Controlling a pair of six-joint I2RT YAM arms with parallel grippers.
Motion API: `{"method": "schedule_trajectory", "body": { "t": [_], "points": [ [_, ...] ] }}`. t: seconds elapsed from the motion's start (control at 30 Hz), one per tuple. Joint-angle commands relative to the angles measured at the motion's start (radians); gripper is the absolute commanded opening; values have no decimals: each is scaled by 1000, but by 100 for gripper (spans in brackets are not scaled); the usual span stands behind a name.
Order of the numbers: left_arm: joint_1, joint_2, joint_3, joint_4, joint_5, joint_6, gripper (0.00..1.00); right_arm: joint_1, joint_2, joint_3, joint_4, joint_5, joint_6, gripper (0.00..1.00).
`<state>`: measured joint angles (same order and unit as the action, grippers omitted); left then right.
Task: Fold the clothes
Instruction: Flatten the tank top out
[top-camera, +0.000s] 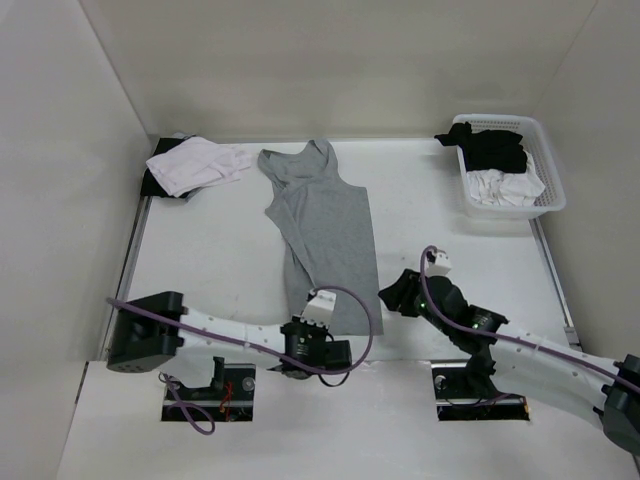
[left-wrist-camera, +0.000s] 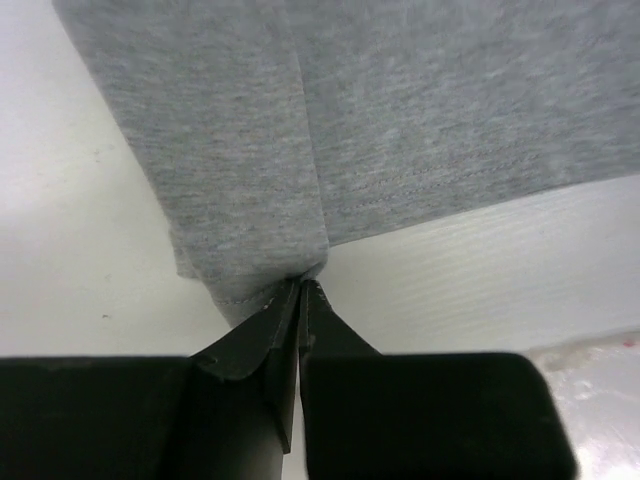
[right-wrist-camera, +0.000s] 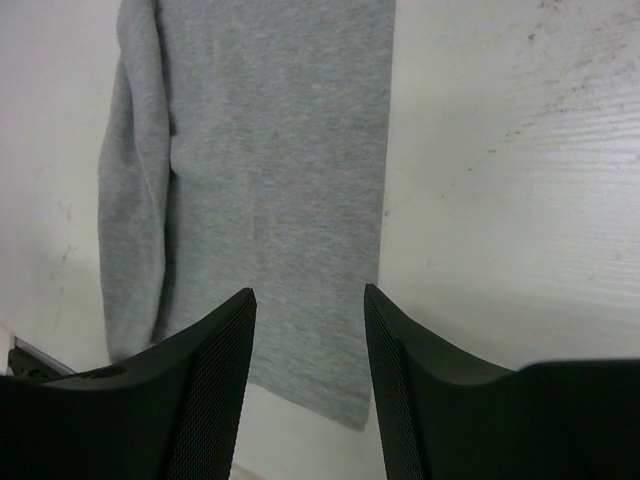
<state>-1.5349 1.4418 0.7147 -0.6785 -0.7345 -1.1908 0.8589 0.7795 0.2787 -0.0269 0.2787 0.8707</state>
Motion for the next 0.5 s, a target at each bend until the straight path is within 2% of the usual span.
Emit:
{"method": "schedule_trajectory", "body": {
  "t": [0.0, 0.13, 0.3, 0.47],
  "points": [
    [8, -206, 23, -82, -101, -24, 0, 18, 15, 14, -43, 25, 36, 52],
    [77, -504, 8, -107, -141, -17, 0, 53, 67, 45, -128, 42, 77, 53],
    [225, -838, -67, -112, -140, 3, 0, 134, 153, 100, -258, 76, 149, 50],
    [350, -969, -141, -102, -79, 31, 0, 180, 196, 128, -323, 82, 195, 46]
  ]
}}
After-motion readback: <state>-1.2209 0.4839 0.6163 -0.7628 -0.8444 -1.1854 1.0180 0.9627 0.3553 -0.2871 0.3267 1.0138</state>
